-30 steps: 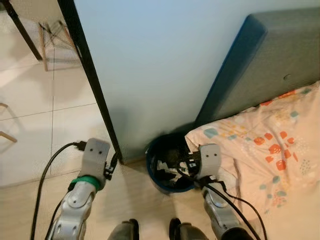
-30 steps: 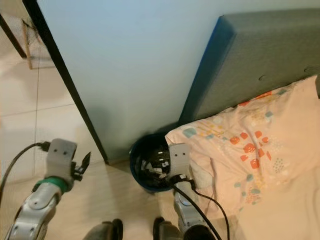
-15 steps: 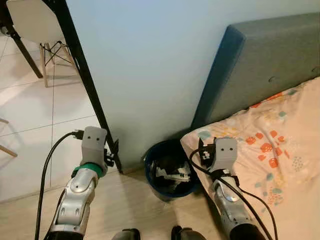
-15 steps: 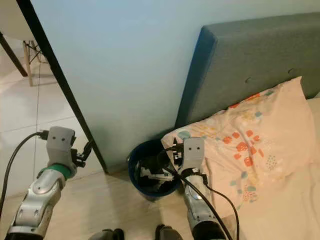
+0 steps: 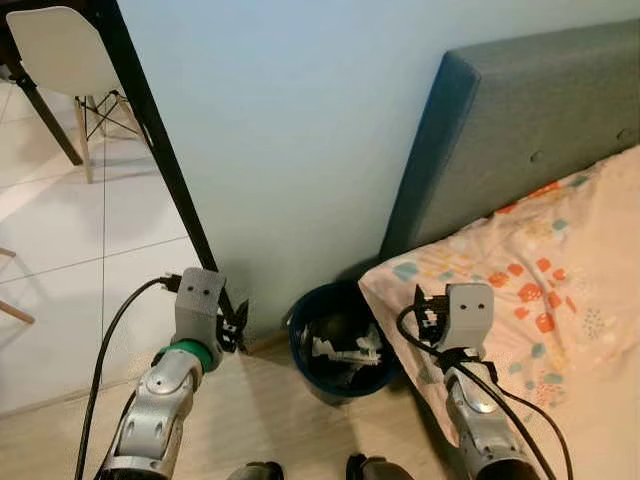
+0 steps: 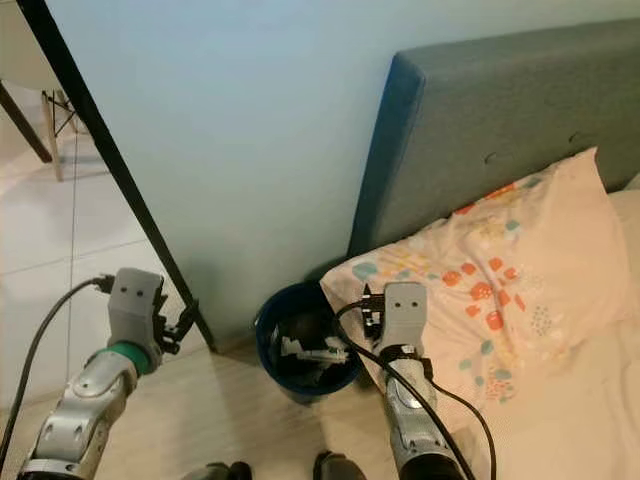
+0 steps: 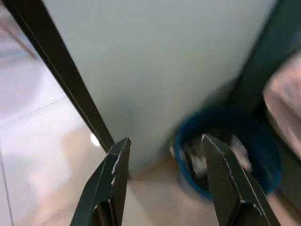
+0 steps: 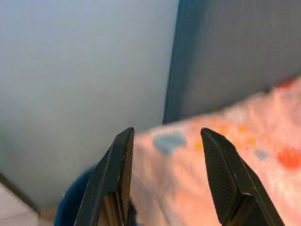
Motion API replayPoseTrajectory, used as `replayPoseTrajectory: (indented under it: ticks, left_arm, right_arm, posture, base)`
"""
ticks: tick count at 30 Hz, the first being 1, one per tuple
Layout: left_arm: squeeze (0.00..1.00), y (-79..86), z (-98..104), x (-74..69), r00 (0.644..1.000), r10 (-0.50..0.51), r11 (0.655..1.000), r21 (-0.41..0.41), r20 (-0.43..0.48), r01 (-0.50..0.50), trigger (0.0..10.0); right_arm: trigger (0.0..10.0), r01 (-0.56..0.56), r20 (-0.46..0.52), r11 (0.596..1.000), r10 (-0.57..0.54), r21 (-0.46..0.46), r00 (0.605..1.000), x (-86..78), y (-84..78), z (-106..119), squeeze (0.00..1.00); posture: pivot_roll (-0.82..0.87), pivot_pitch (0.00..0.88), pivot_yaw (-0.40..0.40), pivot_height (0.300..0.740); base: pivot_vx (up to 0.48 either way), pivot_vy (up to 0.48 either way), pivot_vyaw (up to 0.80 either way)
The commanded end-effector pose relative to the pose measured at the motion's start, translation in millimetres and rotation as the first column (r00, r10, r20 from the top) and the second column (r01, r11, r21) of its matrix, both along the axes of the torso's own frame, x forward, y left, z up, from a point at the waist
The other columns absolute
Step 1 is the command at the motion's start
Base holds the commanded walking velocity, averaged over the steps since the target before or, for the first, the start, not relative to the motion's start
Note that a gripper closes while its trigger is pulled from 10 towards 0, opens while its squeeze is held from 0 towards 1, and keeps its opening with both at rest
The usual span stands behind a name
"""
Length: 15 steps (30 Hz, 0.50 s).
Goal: Clean up the room
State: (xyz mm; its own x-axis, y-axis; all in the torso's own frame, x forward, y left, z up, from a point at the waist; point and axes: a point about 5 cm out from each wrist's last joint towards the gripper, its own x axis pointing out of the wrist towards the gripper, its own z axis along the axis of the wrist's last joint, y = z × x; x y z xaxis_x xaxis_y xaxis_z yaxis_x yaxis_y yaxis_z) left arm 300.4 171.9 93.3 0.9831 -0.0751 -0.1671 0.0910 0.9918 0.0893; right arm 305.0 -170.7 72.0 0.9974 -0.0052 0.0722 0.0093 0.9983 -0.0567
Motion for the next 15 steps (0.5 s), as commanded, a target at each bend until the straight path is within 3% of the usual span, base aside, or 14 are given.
replayPoseTrajectory:
  ticks: [1, 4, 5, 8, 12, 14, 15]
  left_arm:
    - [0.00, 8.5, 24, 12.4, 0.990, 0.068, 0.998, 0.009, 0.127, -0.070, 10.0]
    - [0.00, 12.0, 35, 18.1, 0.982, 0.094, 0.995, 0.005, 0.165, -0.096, 10.0]
    - [0.00, 15.3, 23, 11.5, 0.990, 0.086, 0.994, 0.053, 0.115, -0.093, 10.0]
    - [0.00, 15.7, 16, 6.4, 0.993, 0.082, 0.993, 0.073, 0.087, -0.088, 10.0]
    - [0.00, 3.9, -4, -21.4, 0.999, 0.042, 0.997, 0.061, 0.031, -0.044, 10.0]
    - [0.00, 3.9, -4, -21.4, 0.999, 0.042, 0.997, 0.061, 0.031, -0.044, 10.0]
    - [0.00, 0.9, -7, -24.7, 0.999, 0.038, 0.998, 0.054, 0.030, -0.039, 10.0]
  right_arm:
    - [10.0, 0.027, 0.052, 1.000, -0.028, 0.010, 0.998, 12.1, -10.0, 19, 0.00]
    - [10.0, 0.035, 0.086, 0.999, -0.036, 0.012, 0.996, 18.9, -14.3, 32, 0.00]
    - [10.0, 0.026, 0.075, 1.000, -0.026, 0.005, 0.997, 18.4, -14.1, 30, 0.00]
    - [10.0, 0.020, 0.057, 1.000, -0.020, 0.000, 0.998, 15.8, -12.5, 25, 0.00]
    - [10.0, -0.068, -0.004, 0.997, 0.069, 0.028, 0.998, -4.3, 18.9, 1, 0.00]
    - [10.0, -0.068, -0.004, 0.997, 0.069, 0.028, 0.998, -4.3, 18.9, 1, 0.00]
    - [10.0, -0.082, -0.018, 0.996, 0.083, 0.040, 0.996, -8.3, 27.2, -4, 0.00]
  posture:
    - [-0.01, 0.077, 0.051, 0.740]
    - [-0.01, 0.084, 0.049, 0.740]
    - [-0.01, 0.075, 0.044, 0.740]
    - [-0.01, 0.075, 0.044, 0.740]
    - [0.00, 0.080, 0.048, 0.740]
    - [0.00, 0.080, 0.048, 0.740]
    - [0.00, 0.077, 0.052, 0.740]
  base:
    - [0.000, 0.000, 0.00]
    - [0.000, 0.000, 0.00]
    - [0.000, 0.000, 0.00]
    - [0.000, 0.000, 0.00]
    - [0.000, 0.000, 0.00]
    - [0.000, 0.000, 0.00]
    - [0.000, 0.000, 0.00]
